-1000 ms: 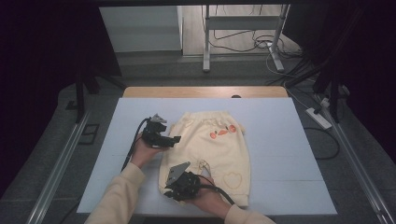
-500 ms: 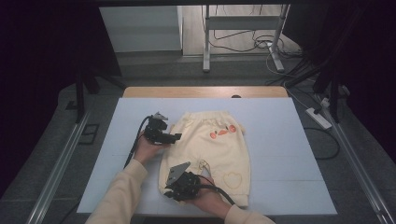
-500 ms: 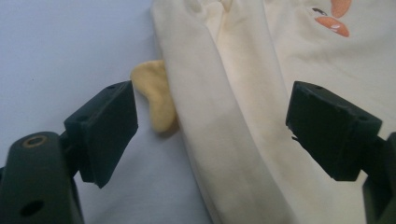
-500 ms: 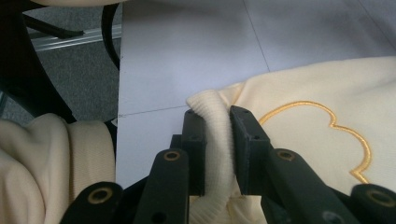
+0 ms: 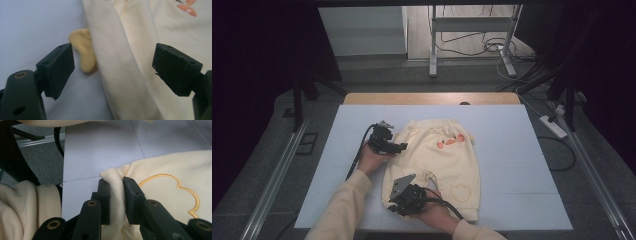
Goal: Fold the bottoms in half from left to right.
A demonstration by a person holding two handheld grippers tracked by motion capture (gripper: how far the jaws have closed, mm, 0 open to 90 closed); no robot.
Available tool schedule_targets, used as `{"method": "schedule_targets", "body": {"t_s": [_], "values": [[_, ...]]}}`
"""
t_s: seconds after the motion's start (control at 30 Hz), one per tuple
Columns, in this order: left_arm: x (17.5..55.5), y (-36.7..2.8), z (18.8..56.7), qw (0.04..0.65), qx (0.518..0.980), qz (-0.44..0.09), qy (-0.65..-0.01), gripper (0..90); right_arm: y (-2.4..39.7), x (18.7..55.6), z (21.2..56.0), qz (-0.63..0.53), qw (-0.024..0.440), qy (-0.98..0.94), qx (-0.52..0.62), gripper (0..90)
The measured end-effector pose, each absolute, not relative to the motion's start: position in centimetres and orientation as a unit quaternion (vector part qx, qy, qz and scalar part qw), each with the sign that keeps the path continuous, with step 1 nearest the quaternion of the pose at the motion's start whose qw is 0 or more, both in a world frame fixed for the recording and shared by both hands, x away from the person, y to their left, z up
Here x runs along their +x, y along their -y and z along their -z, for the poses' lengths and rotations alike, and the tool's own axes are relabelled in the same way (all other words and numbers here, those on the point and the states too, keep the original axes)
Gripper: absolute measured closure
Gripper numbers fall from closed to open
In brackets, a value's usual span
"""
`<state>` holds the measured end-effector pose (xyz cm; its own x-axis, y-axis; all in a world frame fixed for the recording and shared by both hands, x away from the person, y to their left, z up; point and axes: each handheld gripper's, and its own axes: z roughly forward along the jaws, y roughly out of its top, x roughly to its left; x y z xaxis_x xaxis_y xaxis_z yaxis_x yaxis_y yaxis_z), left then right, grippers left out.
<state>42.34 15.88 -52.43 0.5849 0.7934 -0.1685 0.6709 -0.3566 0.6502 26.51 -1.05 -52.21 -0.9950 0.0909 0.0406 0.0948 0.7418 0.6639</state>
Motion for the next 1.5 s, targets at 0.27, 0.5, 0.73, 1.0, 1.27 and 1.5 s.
{"method": "schedule_targets", "body": {"t_s": [0.27,0.5,0.73,1.0,1.27,1.5], "values": [[42.4,-15.7,52.7,0.343,0.822,-0.084,-0.446,18.6,1.1,26.4,52.3,0.357,0.002,0.933,-0.051,75.8],[42.5,-15.7,53.1,0.336,0.827,-0.083,-0.443,26.3,1.1,26.5,52.3,0.358,0.005,0.932,-0.052,75.7],[42.5,-15.6,53.1,0.34,0.83,-0.072,-0.437,62.4,1.1,26.5,52.3,0.358,0.005,0.932,-0.052,75.8],[42.5,-16.1,52.9,0.36,0.824,-0.049,-0.435,80.6,1.1,26.5,52.3,0.356,0.004,0.933,-0.05,75.7],[42.3,-16.3,52.0,0.38,0.819,-0.045,-0.428,82.1,1.2,26.5,52.2,0.359,0.006,0.932,-0.05,75.8],[42.1,-16.5,51.3,0.393,0.816,-0.044,-0.423,82.1,1.4,26.5,51.9,0.362,0.004,0.931,-0.047,75.9]]}}
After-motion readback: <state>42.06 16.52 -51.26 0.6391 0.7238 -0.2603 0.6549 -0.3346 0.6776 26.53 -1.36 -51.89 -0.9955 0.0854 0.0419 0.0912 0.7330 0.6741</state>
